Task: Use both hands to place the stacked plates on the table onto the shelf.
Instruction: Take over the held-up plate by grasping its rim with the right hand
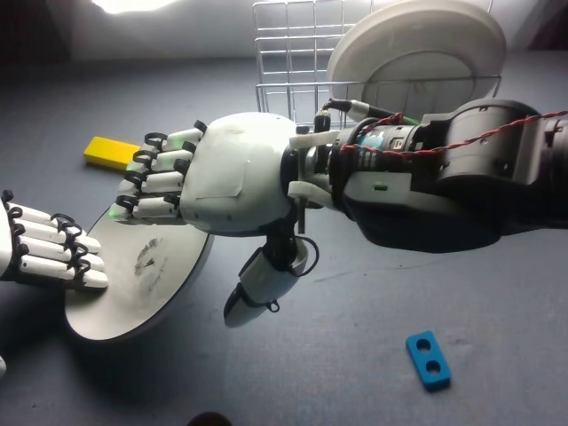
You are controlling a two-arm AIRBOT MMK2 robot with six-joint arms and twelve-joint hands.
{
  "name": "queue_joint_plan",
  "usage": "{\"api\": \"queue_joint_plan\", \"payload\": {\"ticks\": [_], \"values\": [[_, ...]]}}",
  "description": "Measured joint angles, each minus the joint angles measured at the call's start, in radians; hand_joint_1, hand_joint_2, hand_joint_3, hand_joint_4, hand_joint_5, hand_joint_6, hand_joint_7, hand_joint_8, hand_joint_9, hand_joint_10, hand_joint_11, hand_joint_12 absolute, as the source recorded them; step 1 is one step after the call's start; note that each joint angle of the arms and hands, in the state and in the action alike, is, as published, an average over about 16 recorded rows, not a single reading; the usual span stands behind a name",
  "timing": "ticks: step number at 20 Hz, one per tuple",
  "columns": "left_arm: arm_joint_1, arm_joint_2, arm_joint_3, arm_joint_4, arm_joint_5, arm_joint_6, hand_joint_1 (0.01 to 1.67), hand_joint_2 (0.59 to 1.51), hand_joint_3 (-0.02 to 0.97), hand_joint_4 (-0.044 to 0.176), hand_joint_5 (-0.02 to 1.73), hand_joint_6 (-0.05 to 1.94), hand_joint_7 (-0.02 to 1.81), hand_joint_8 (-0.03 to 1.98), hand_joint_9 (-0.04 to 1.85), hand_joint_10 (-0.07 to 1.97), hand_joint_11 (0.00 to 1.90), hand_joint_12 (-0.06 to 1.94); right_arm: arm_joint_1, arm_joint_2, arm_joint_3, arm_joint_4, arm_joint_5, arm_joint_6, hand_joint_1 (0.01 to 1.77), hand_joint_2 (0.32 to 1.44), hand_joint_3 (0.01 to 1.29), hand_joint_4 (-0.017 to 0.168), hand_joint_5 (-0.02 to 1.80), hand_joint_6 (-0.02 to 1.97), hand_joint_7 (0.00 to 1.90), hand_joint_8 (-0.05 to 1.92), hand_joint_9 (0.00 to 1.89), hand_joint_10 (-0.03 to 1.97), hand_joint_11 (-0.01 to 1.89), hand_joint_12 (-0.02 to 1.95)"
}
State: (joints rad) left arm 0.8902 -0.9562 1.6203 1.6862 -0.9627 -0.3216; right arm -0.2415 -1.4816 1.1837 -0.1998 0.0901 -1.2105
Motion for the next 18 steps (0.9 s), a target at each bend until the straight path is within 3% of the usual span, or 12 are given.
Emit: {"api": "queue_joint_plan", "payload": {"ticks": [8, 18], "values": [[0.000, 0.000, 0.000, 0.000, -0.001, -0.002, 0.02, 1.113, 0.008, -0.005, 0.01, -0.02, 0.00, -0.01, -0.02, -0.05, 0.03, 0.04, -0.029, -0.100, 0.093, 0.000, 0.011, -0.009, 0.76, 0.93, 0.02, 0.003, 0.03, 0.04, 0.03, 0.01, 0.02, 0.01, 0.02, 0.23], [0.000, -0.001, 0.001, 0.001, -0.002, -0.003, 0.02, 1.110, 0.008, -0.005, 0.01, -0.02, 0.00, -0.01, -0.02, -0.05, 0.03, 0.04, -0.047, -0.178, 0.170, 0.001, 0.031, -0.018, 1.07, 1.02, 0.02, 0.003, 0.30, 0.03, 0.32, 0.01, 0.30, 0.05, 0.09, 0.83]]}}
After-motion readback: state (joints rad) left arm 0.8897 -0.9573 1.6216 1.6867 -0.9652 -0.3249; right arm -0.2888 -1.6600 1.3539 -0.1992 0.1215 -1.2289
